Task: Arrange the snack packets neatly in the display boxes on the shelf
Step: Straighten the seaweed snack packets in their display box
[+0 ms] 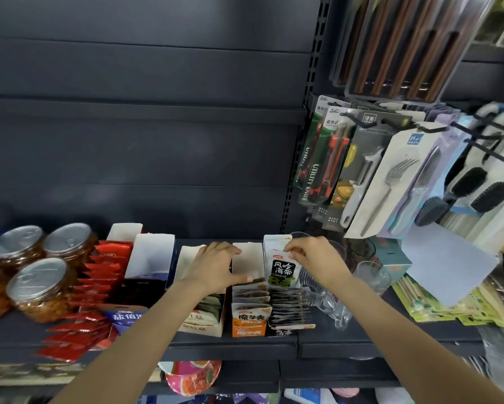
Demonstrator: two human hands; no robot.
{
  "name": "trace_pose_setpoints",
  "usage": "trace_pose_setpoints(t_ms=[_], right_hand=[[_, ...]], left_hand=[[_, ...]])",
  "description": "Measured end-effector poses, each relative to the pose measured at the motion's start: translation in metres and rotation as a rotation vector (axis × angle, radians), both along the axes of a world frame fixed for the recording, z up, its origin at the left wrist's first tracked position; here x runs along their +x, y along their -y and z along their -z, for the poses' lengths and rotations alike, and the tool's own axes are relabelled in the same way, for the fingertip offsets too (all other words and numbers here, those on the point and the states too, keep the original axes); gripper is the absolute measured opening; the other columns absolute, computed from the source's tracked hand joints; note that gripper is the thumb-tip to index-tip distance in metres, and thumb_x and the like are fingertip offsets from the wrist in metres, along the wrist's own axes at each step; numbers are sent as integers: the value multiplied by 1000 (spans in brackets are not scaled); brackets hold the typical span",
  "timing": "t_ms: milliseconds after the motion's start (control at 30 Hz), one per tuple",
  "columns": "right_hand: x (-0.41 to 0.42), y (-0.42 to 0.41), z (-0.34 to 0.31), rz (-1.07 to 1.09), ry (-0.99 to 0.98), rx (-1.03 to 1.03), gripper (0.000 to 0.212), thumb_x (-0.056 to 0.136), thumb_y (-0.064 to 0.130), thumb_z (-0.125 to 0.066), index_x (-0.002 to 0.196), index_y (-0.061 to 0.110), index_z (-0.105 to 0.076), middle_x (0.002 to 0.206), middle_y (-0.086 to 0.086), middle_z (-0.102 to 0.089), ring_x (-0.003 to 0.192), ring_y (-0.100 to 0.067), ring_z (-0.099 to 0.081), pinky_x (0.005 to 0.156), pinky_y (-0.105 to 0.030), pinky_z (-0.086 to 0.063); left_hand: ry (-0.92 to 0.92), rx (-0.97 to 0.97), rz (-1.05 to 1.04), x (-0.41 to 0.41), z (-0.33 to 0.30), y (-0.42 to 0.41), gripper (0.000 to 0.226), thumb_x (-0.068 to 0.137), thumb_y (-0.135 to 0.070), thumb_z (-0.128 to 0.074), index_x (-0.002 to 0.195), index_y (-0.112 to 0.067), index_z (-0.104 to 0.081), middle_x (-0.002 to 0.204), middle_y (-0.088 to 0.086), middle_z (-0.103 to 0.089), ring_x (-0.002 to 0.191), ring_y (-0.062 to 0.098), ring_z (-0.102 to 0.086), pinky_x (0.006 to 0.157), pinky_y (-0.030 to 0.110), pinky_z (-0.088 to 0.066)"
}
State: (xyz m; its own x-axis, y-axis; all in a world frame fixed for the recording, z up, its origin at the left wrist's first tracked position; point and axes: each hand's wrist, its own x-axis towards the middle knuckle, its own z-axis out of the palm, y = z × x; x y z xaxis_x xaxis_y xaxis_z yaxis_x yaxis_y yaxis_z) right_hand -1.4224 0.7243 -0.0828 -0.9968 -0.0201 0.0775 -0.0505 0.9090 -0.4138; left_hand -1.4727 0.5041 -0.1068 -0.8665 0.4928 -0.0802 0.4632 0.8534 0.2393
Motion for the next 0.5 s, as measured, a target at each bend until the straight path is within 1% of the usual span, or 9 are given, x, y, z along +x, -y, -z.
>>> trace_pose_setpoints(t_ms=[67,167,267,400,500], right_hand=[[-5,3,8,9,57,15,18,92,15,-57,102,17,-71,102,-4,-70,95,-20,-65,84,-36,-52],[-12,3,19,36,85,48,19,93,17,-56,103,20,-71,105,-1,-69,96,-20,-64,82,-36,-52],[-18,4,29,67,37,84,19,93,16,-55,103,18,-71,109,-2,-62,98,-20,-60,79,-33,-51],[-26,7,36,140,-47,144,19,93,11,-50,98,12,-68,101,-6,-59,92,-24,-59,69,-35,-52],[-30,9,39,149,-93,180,12,92,9,-51,94,9,-63,96,-6,-59,96,-24,-55,66,-33,-48]], left_hand=[[10,12,3,-1,0,0,72,81,-60,-59,141,-25,-39,146,-3,-38,135,17,-31,111,33,-25],[-4,19,10,0,1,2,71,82,-57,-60,141,-24,-39,146,-3,-39,135,16,-31,110,32,-26],[-7,21,18,-1,2,3,71,83,-56,-60,142,-24,-38,147,-3,-37,136,15,-30,111,32,-25],[3,18,28,-2,4,4,73,83,-56,-60,144,-23,-36,148,-3,-36,136,15,-28,111,31,-24],[3,12,31,-3,4,5,73,84,-56,-59,144,-23,-36,148,-4,-36,136,15,-28,111,30,-24]])
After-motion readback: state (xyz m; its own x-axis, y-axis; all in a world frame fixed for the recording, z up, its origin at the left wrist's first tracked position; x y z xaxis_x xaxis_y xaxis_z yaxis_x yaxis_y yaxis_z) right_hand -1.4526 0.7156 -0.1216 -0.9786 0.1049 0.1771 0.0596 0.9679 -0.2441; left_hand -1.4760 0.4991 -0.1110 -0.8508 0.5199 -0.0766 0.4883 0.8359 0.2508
